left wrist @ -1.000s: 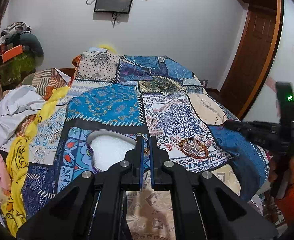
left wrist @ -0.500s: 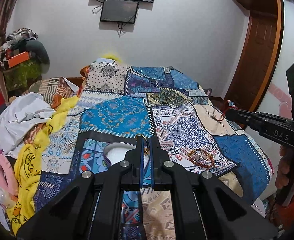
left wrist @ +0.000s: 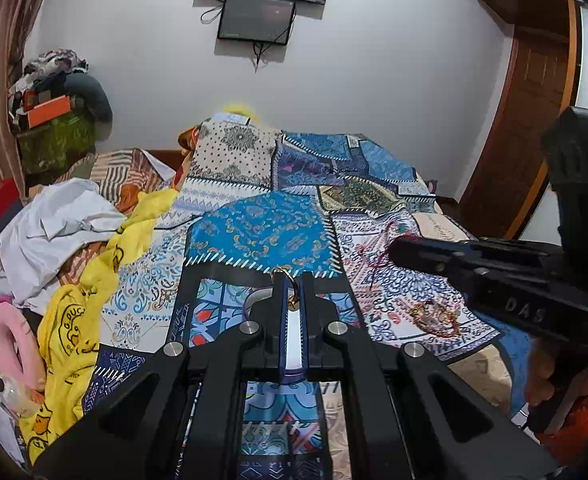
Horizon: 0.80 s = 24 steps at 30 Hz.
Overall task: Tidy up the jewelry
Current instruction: 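Carry the beaded strand into the heart box and open the right gripper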
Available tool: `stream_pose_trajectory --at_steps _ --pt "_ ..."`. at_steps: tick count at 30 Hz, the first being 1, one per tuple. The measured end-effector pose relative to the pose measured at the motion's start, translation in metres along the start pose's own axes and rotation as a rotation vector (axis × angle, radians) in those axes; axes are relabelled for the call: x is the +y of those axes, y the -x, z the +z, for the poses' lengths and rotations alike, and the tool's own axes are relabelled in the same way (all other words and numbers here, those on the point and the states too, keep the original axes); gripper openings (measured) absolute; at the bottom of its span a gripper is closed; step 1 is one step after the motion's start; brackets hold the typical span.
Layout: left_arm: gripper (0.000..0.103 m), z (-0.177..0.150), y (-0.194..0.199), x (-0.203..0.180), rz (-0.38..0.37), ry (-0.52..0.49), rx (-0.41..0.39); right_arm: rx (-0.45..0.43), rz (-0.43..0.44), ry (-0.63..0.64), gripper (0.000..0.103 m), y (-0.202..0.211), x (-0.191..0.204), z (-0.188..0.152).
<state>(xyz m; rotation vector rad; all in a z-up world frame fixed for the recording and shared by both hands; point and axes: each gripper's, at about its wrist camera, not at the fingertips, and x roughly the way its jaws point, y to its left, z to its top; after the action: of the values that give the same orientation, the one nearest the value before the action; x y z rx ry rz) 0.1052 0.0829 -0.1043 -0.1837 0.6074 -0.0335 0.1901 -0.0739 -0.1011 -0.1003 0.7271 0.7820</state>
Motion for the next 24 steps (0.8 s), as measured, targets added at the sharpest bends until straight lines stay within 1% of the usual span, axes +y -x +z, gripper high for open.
stream_pose_trajectory --at_steps 6,12,16,19,24 --pt "0.004 -0.007 -0.019 0.013 -0.013 0.017 0.047 0.078 0.032 0.006 0.007 -0.035 0.004 -0.003" --pt "0.004 -0.014 -0.047 0.019 -0.051 0.022 0.115 0.172 0.055 -0.01 0.007 -0.069 -0.004 -0.011" --pt "0.004 -0.02 -0.061 0.019 -0.083 0.024 0.15 0.223 0.067 -0.017 0.007 -0.084 -0.009 -0.015" --pt "0.004 -0.025 -0.07 0.019 -0.105 0.034 0.173 0.242 0.071 -0.018 0.007 -0.089 -0.011 -0.016" --pt "0.004 -0.028 -0.079 0.019 -0.104 0.04 0.194 0.261 0.086 -0.025 0.007 -0.095 -0.013 -0.017"
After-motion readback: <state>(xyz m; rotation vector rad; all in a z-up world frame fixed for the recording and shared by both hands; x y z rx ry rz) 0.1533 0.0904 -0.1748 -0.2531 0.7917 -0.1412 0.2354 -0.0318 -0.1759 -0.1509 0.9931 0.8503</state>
